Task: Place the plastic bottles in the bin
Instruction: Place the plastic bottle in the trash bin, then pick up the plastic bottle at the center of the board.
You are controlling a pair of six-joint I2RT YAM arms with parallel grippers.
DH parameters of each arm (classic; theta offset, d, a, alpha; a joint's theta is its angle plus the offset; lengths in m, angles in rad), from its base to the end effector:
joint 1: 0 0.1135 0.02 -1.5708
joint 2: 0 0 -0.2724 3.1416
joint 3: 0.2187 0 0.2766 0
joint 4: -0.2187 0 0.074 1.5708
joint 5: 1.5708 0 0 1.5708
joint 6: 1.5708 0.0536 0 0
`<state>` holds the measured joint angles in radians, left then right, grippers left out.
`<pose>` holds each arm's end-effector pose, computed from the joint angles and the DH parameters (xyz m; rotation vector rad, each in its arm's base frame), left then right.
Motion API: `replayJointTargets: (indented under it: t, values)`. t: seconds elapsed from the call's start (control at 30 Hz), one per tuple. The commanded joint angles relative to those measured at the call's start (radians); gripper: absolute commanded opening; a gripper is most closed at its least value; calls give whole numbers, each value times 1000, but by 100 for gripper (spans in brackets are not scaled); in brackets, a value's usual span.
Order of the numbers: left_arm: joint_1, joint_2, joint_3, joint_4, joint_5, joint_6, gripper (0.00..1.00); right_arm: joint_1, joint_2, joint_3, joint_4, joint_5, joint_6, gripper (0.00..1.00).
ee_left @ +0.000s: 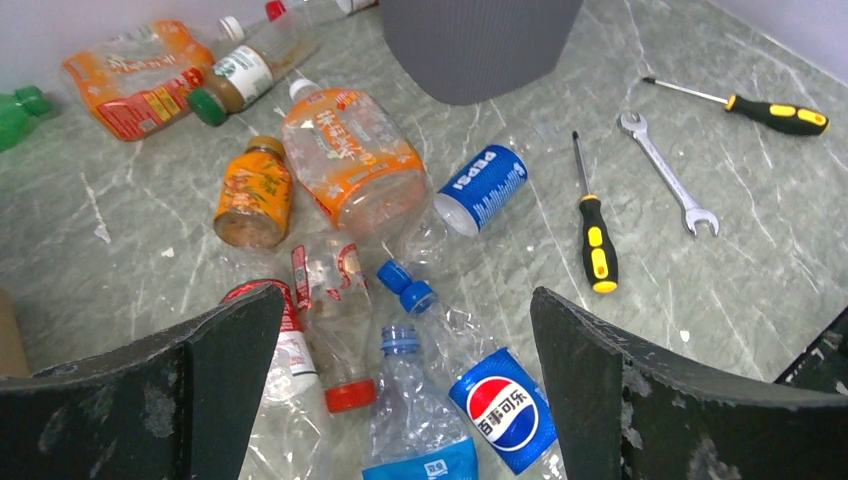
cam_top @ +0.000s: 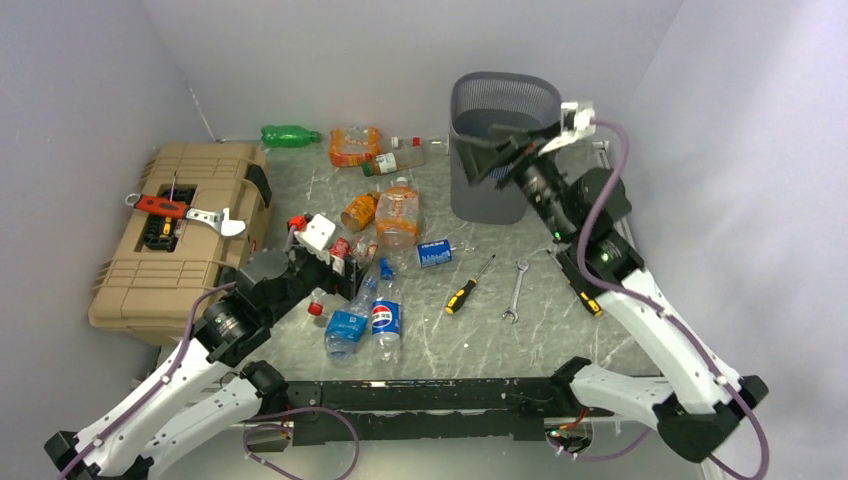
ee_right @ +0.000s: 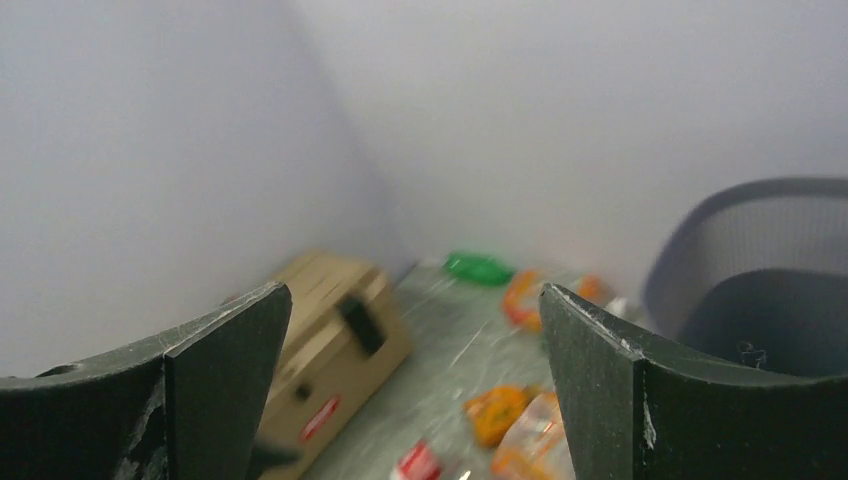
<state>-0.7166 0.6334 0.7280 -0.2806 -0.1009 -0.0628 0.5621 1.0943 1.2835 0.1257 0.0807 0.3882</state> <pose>0.1458 -0.1199 0.3364 0.5007 1.7085 -0.4774 0.2309 0.1403 0.5047 -0.0406 1.2940 0.7682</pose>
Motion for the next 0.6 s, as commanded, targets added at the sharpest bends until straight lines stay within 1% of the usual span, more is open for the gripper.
replayJointTargets:
  t: [0.0, 0.1, 0.17, 0.23, 0.3, 0.37, 0.43, 0.57]
  values:
    - [3, 27, 39, -12, 67, 19, 100, 100, -98, -153, -148, -147, 19, 100]
    - [4, 55, 32, 2, 98, 34, 100, 143, -187, -300, -209, -120, 101, 100]
    - [3, 89, 38, -3, 151, 49, 100, 144, -250, -433, -209, -123, 158, 100]
    - [4, 146, 65, -21, 160, 49, 99, 144, -294, -562, -184, -116, 219, 100]
    - [3, 227, 130, -80, 150, 50, 98, 142, -332, -656, -175, -104, 265, 100]
    - [1, 334, 220, -167, 145, 91, 95, 142, -369, -718, -203, -62, 289, 100]
    - [-13, 406, 291, -239, 116, 104, 94, 142, -417, -783, -203, -32, 302, 100]
    - [-50, 517, 358, -285, 89, 112, 94, 142, -542, -901, -198, 29, 330, 100]
